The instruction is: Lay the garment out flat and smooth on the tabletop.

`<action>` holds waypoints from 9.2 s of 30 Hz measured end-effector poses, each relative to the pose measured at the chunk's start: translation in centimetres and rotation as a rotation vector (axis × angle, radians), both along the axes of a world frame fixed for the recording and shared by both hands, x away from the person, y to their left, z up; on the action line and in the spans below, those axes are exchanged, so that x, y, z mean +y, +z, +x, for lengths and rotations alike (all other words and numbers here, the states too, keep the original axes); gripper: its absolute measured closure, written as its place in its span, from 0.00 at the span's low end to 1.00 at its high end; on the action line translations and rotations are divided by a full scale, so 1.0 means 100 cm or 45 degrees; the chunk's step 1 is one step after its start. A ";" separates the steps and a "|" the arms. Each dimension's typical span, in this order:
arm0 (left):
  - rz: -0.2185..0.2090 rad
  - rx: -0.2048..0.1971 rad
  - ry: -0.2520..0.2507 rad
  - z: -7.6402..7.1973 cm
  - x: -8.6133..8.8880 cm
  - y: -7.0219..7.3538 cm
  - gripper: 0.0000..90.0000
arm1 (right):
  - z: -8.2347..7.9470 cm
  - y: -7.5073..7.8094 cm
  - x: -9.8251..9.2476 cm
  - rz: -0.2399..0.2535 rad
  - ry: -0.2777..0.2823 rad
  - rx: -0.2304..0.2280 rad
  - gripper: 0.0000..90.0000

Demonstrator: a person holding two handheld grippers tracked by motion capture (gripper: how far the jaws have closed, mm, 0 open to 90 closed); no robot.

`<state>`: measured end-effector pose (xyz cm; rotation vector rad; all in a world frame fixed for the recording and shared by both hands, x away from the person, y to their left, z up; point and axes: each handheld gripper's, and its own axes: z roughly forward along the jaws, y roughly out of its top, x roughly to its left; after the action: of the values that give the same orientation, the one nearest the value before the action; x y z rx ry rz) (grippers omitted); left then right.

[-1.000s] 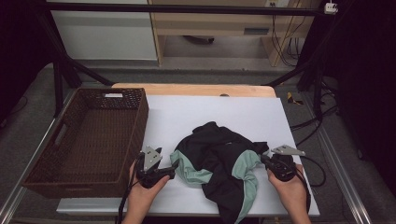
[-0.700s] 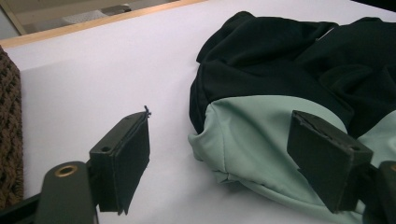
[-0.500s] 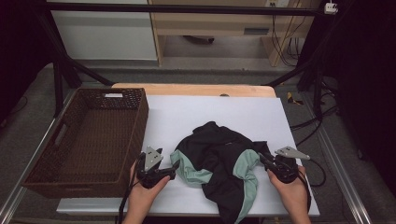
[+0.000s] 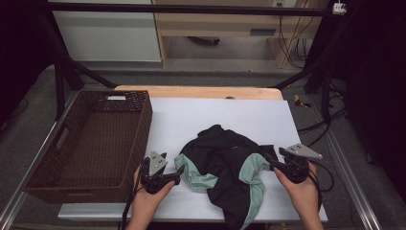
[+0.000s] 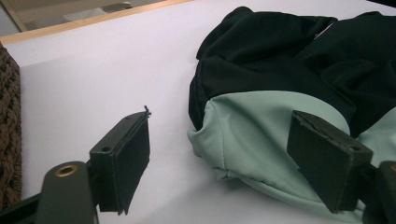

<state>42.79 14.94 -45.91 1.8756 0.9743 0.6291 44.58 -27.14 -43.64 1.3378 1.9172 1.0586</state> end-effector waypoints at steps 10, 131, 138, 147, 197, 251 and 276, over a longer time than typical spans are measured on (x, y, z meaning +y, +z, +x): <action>0.003 0.002 0.001 0.000 0.000 -0.001 0.24 | 0.032 0.004 0.005 -0.049 0.045 0.028 0.37; 0.122 0.289 -0.174 0.125 -0.074 0.001 0.42 | 0.081 0.018 0.061 -0.068 0.297 0.096 0.98; 0.110 0.368 -0.170 0.121 -0.079 -0.010 0.70 | 0.078 0.020 0.060 -0.073 0.312 0.094 0.98; 0.126 0.305 -0.165 0.124 -0.073 -0.004 0.94 | 0.080 0.024 0.059 -0.071 0.299 0.054 0.98; 0.095 -0.018 -0.331 0.002 -0.031 0.021 0.95 | -0.003 0.016 0.071 0.059 0.389 -0.076 0.99; 0.190 0.115 -0.209 0.033 -0.018 -0.014 0.62 | -0.029 -0.012 0.070 0.034 0.452 0.013 0.98; 0.178 0.165 -0.300 -0.037 0.003 0.010 0.96 | -0.027 -0.012 0.065 0.007 0.415 0.007 0.98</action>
<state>39.11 15.21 -44.94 2.1381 0.7903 0.4484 41.87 -20.63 -44.84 1.0517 2.1873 1.2138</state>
